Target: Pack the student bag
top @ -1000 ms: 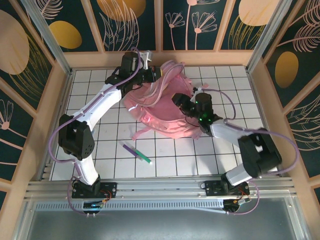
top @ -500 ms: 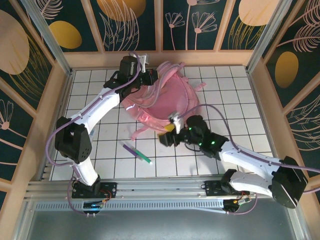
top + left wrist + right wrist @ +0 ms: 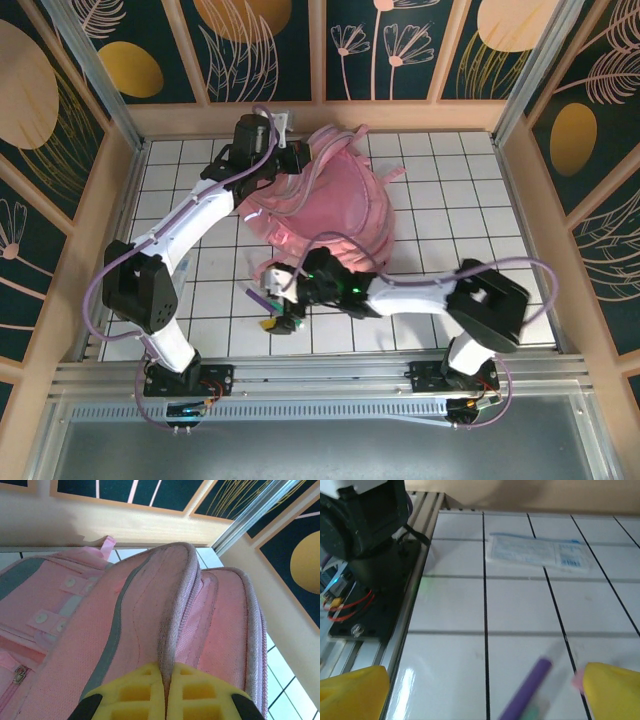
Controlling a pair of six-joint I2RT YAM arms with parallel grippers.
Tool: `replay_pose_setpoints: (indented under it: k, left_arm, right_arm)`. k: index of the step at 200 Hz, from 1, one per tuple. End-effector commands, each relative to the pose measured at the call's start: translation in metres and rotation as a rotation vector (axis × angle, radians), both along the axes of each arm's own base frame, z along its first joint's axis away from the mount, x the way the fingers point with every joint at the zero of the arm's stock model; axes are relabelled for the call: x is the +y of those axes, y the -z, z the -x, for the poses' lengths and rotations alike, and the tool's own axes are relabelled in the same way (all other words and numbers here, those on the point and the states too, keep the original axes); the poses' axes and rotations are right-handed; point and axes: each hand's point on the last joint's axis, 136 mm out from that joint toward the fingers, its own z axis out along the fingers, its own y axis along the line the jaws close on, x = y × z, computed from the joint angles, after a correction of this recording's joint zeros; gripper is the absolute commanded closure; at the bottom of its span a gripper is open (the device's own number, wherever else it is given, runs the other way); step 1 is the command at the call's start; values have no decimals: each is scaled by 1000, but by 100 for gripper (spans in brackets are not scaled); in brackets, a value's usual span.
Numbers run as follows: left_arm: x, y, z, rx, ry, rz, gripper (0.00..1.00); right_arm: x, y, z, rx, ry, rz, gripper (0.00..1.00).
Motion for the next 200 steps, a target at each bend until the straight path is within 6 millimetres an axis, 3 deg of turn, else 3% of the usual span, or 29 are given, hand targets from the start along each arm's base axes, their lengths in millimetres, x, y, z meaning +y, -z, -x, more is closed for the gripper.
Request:
replay_pose_setpoints:
  k: [1, 31, 77, 107, 142, 160, 200]
  left_arm:
    - [10, -54, 1, -141, -18, 48, 100]
    - [7, -57, -1, -133, -12, 55, 100]
    - [3, -60, -3, -109, 10, 48, 100]
    - [3, -61, -2, -107, 14, 35, 100]
    - [6, -58, -1, -87, -4, 30, 100]
    - [10, -55, -2, -77, -29, 29, 100]
    - [17, -60, 1, -93, -69, 58, 100]
  right_arm:
    - [49, -22, 3, -78, -106, -131, 1]
    - [108, -7, -24, -27, -16, -191, 1]
    - [172, 36, -83, 110, 217, -239, 1]
    - [184, 42, -103, 168, 320, -261, 1]
    - [199, 57, -97, 180, 364, -242, 1]
    - [208, 54, -104, 207, 390, -249, 1]
    - [226, 63, -125, -4, 494, -246, 1]
